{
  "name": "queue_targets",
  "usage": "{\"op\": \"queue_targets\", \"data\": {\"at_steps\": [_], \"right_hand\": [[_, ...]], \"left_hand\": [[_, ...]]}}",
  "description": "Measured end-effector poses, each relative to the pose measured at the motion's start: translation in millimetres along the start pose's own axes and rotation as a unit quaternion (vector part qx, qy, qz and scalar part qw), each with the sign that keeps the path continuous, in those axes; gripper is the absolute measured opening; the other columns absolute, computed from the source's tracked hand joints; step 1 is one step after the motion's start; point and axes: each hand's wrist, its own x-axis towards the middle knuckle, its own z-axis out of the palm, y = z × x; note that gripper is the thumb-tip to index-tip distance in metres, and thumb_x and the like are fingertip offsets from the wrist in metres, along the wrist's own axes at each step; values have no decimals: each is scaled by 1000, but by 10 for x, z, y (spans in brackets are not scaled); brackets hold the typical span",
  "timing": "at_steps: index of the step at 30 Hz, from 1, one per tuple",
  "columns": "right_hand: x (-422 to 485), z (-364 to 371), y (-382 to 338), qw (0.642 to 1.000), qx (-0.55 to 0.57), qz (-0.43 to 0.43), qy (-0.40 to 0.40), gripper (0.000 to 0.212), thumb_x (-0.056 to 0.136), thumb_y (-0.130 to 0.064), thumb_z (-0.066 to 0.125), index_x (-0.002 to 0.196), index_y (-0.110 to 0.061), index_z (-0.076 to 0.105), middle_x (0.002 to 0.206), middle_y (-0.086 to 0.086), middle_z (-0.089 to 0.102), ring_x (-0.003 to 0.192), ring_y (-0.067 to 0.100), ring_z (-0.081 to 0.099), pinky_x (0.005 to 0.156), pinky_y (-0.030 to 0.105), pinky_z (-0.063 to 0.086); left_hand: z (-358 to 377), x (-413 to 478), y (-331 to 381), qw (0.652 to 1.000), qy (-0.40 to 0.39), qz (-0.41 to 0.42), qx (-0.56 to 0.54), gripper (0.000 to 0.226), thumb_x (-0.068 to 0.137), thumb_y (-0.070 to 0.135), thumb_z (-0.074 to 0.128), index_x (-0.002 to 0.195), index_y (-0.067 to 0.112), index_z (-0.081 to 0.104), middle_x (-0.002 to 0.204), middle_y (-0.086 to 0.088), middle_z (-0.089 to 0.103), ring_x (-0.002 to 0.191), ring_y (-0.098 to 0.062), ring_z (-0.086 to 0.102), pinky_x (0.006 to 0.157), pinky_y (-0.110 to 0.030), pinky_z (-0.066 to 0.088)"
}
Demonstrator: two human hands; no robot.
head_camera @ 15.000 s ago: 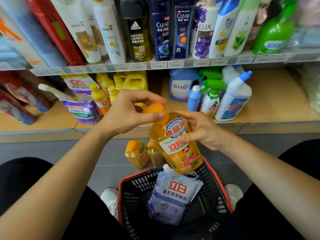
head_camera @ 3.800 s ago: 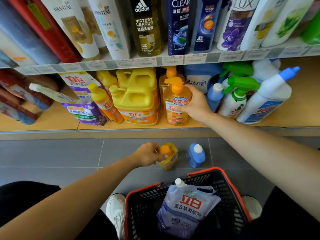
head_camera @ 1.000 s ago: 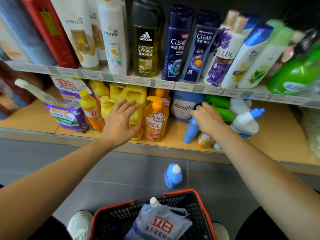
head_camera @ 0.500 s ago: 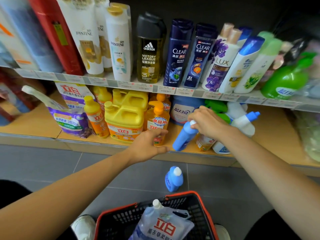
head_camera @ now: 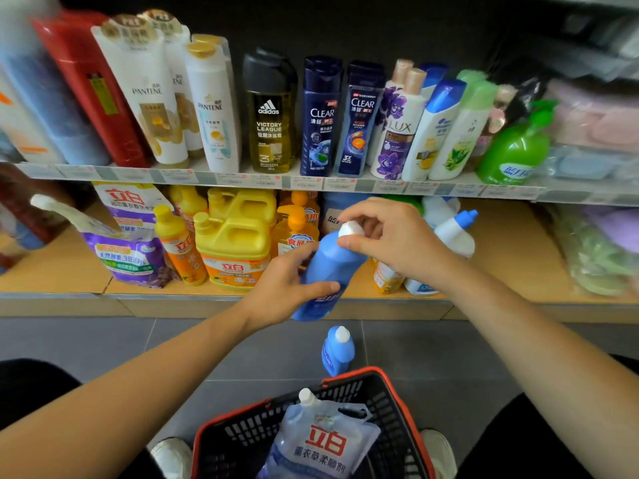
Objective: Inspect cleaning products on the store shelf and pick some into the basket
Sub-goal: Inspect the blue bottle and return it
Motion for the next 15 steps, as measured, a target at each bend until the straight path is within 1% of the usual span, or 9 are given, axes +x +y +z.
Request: {"op": "queue_targets", "data": {"at_steps": [1, 2, 4, 5, 6, 8, 10, 12, 15], "right_hand": [[-47, -27, -23, 1000, 25, 8, -2, 27, 80, -20, 82, 106, -17, 74, 90, -11, 67, 73, 11, 59, 68, 25, 50], [-93, -60, -38, 998, 55, 13, -12, 27, 80, -17, 82, 106, -18, 74, 94, -6, 69, 76, 19, 61, 70, 30, 53], [-194, -121, -66, 993, 115, 16, -30, 30, 80, -10, 82, 105, -21, 71, 99, 5, 69, 79, 30, 60, 73, 39, 53], [-243, -132, -71, 990, 137, 19, -32, 32, 80, -8, 81, 106, -23, 69, 100, 11, 68, 78, 30, 58, 74, 43, 53], [-295, -124, -72, 987, 158, 25, -28, 32, 81, -6, 80, 105, -22, 67, 100, 15, 67, 78, 26, 55, 75, 45, 52], [-403, -62, -73, 979, 198, 35, -22, 25, 85, -6, 76, 104, -15, 64, 94, 23, 64, 79, 20, 54, 74, 45, 50], [-495, 39, -79, 974, 222, 37, -29, 18, 88, -14, 71, 101, -8, 59, 86, 21, 62, 75, 17, 54, 68, 35, 46], [-540, 142, -75, 973, 226, 42, -32, 18, 88, -21, 65, 94, -6, 56, 79, 24, 57, 69, 19, 49, 63, 33, 39], [-569, 249, -7, 974, 219, 60, -18, 22, 88, -24, 66, 89, -4, 56, 71, 31, 55, 62, 21, 42, 58, 34, 33]], "left_hand": [[-14, -39, 53, 999, -13, -8, -44, 50, 85, 14, 80, 131, 14, 60, 116, -2, 71, 109, -16, 67, 88, -35, 56], [-36, -81, 104, 995, -31, -19, -93, 49, 85, 12, 79, 131, 14, 61, 116, -4, 71, 110, -17, 68, 89, -32, 56], [-97, -160, 197, 980, -68, -51, -178, 49, 86, 12, 74, 132, 10, 60, 121, -12, 71, 112, -26, 68, 91, -36, 57], [-130, -193, 233, 970, -89, -68, -214, 48, 87, 12, 71, 134, 8, 59, 123, -17, 70, 112, -29, 68, 91, -37, 58], [-154, -228, 262, 959, -111, -86, -246, 48, 88, 13, 68, 135, 7, 57, 126, -21, 68, 111, -31, 68, 91, -37, 58], [-169, -311, 294, 934, -156, -118, -298, 49, 90, 21, 66, 136, 6, 58, 132, -26, 63, 110, -31, 67, 92, -38, 58], [-155, -392, 293, 920, -182, -139, -318, 48, 91, 26, 63, 135, 7, 60, 131, -26, 63, 107, -28, 68, 90, -35, 59], [-131, -461, 282, 921, -182, -149, -309, 43, 94, 22, 60, 134, 6, 60, 128, -24, 66, 105, -26, 69, 86, -33, 59], [-57, -529, 238, 940, -152, -142, -272, 39, 95, 15, 59, 133, 5, 60, 124, -25, 68, 104, -28, 69, 85, -33, 59]]}}
